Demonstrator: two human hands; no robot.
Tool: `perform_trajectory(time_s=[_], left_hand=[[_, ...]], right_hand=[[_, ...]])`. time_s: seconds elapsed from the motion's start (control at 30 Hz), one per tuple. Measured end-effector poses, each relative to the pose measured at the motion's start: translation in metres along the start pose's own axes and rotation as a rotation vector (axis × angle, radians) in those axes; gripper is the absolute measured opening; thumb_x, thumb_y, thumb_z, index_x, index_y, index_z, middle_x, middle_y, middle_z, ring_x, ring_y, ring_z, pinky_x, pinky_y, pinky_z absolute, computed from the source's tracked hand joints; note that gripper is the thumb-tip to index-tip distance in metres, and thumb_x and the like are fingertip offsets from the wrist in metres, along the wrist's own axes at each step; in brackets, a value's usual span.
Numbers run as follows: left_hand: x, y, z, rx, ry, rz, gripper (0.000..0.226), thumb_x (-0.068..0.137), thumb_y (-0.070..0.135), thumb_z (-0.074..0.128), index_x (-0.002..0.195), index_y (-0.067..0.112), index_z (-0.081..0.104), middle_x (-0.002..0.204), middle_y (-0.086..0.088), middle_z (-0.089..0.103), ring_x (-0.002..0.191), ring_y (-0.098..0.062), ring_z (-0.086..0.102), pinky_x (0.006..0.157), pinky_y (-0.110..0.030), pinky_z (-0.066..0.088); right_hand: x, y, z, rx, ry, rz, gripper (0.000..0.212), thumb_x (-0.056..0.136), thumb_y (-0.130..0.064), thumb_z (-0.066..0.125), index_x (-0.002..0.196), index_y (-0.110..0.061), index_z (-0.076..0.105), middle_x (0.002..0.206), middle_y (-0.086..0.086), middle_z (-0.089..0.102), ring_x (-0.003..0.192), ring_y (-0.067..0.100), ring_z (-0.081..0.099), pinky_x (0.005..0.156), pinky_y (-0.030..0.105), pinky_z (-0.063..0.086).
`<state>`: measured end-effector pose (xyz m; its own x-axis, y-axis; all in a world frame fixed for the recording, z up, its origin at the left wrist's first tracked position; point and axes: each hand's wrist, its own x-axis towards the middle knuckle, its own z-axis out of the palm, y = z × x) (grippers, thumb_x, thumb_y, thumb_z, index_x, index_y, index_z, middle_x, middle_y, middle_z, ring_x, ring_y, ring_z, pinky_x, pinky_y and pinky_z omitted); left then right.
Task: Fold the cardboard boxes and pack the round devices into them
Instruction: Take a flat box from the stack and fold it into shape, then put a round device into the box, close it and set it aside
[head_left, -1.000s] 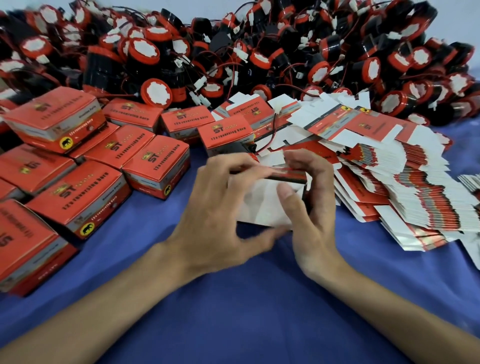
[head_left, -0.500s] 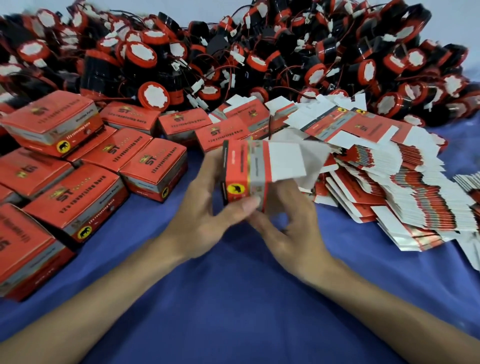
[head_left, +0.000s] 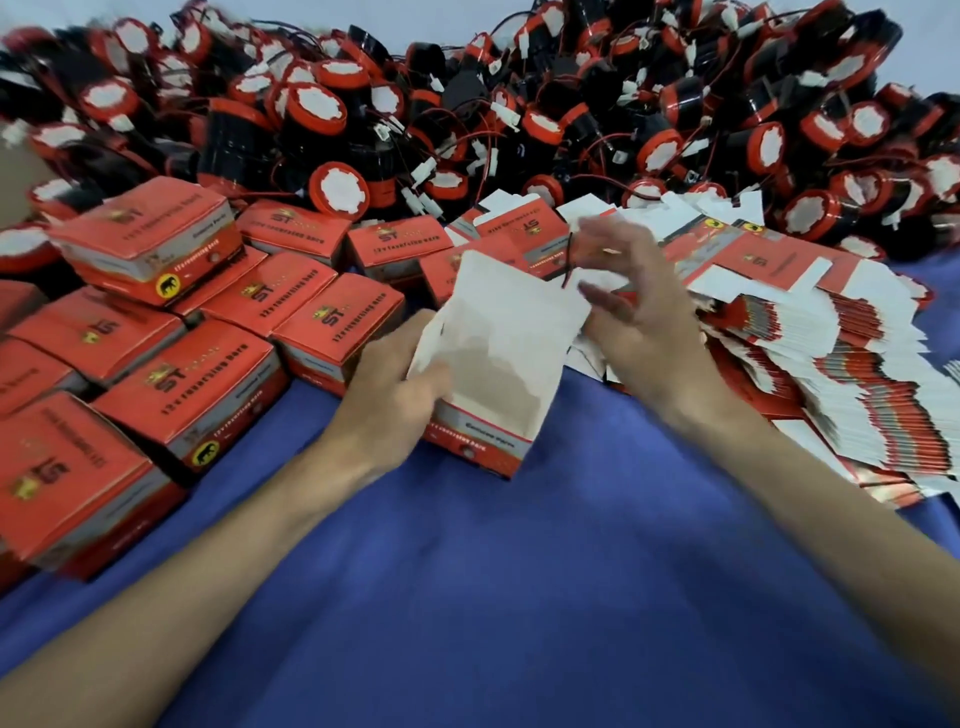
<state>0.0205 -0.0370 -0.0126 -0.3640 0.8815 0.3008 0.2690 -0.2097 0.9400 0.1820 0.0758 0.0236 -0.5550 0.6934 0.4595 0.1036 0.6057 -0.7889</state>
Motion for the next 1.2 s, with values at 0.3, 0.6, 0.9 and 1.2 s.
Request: perform_trajectory(time_s=[0.3, 0.6, 0.9, 1.2], left_hand=[[-0.001, -0.005, -0.006, 0.014, -0.011, -0.118, 0.027, 0.069, 0.021, 0.043, 0.087, 0.023, 0.063, 0.083, 0.014, 0.066, 0.078, 0.004, 0.057, 0.067, -0.014, 0.045], [0.003, -0.002, 0.004, 0.277, 0.168, -0.108, 0.039, 0.080, 0.064, 0.059, 0.093, 0.031, 0.042, 0.097, 0.017, 0.059, 0.092, 0.004, 0.056, 0.073, -0.020, 0.042], [0.003, -0.004, 0.002, 0.324, 0.025, -0.091, 0.055, 0.082, 0.065, 0.041, 0.111, 0.019, 0.051, 0.092, 0.012, 0.060, 0.091, -0.012, 0.059, 0.080, -0.039, 0.047], [0.000, -0.003, -0.002, 0.214, -0.106, -0.048, 0.043, 0.087, 0.040, 0.037, 0.112, 0.008, 0.050, 0.092, 0.005, 0.061, 0.090, -0.015, 0.060, 0.083, -0.048, 0.047]], right_hand=[[0.014, 0.020, 0.029, -0.636, -0.312, -0.190, 0.055, 0.081, -0.034, 0.064, 0.126, -0.005, 0.053, 0.124, 0.016, 0.047, 0.113, 0.032, 0.044, 0.090, 0.045, 0.045], [0.017, -0.005, -0.035, -0.288, -0.103, 0.290, 0.045, 0.075, -0.060, 0.068, 0.097, -0.026, 0.047, 0.067, -0.009, 0.069, 0.066, 0.001, 0.064, 0.057, 0.023, 0.040], [-0.006, -0.070, -0.016, -0.194, -0.354, -0.114, 0.052, 0.068, -0.063, 0.061, 0.102, -0.026, 0.047, 0.087, -0.008, 0.060, 0.083, 0.015, 0.059, 0.070, 0.022, 0.048], [-0.014, -0.039, 0.012, -0.855, -0.318, -0.383, 0.074, 0.085, -0.070, 0.038, 0.134, -0.014, 0.032, 0.116, 0.016, 0.048, 0.096, 0.028, 0.052, 0.083, 0.039, 0.049]])
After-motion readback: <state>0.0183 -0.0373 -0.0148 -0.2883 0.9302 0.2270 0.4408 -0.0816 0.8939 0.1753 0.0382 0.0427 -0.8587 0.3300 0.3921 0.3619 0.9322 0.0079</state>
